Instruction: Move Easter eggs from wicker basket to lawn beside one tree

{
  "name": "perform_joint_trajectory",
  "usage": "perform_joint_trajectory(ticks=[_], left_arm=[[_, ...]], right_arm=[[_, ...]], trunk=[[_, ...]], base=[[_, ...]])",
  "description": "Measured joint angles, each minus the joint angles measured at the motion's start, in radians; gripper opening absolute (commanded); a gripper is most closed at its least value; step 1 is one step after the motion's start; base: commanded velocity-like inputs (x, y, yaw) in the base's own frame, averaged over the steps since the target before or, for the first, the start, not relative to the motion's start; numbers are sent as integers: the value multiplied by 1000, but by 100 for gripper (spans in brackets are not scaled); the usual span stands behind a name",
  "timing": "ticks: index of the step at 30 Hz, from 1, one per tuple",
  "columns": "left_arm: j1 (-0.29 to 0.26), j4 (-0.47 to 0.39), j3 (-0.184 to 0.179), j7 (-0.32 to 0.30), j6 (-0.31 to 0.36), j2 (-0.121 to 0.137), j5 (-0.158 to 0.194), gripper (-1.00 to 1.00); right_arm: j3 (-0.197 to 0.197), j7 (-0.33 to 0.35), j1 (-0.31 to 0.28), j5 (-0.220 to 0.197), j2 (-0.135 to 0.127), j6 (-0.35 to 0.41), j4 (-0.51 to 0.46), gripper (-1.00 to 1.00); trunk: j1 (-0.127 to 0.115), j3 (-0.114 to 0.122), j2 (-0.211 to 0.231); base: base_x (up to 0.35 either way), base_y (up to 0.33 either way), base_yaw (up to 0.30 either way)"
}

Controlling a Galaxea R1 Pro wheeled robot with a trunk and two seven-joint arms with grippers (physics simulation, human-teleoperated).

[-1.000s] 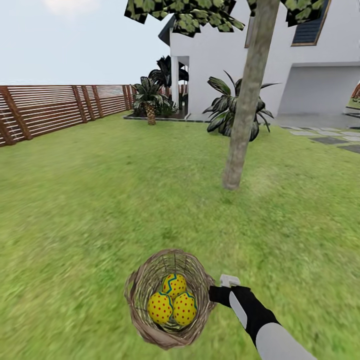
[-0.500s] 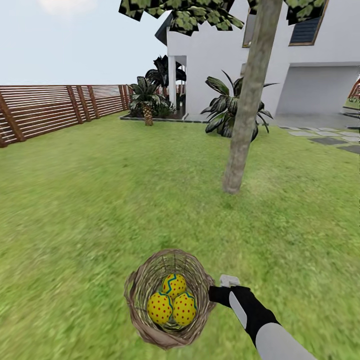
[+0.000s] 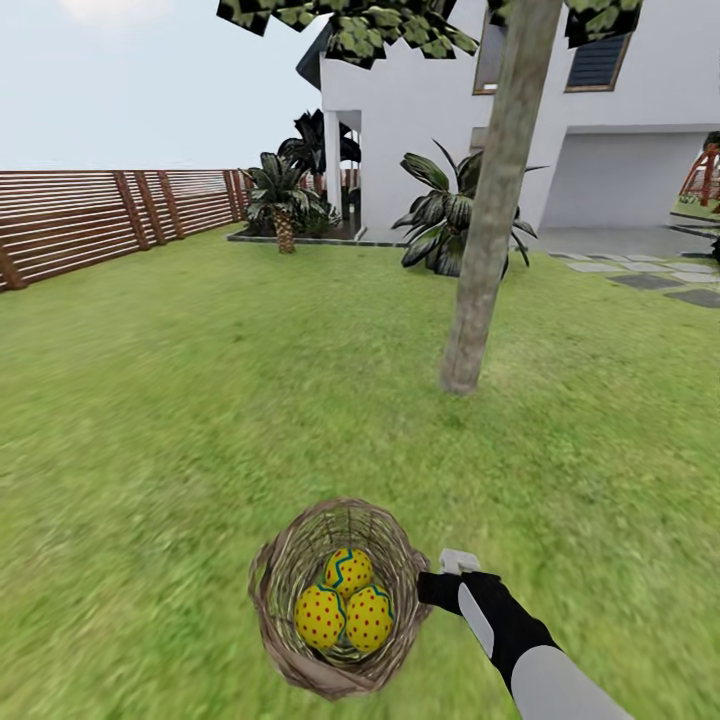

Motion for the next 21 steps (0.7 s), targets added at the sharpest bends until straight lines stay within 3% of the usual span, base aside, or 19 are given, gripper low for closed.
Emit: perform_joint_trajectory(ticks=[21], left_arm=[[0,0,0,0,0,0,0,100]], right_arm=[[1,0,0,1,7,0,1,-100]], trunk=[[0,0,0]], base=[[327,71,-53]])
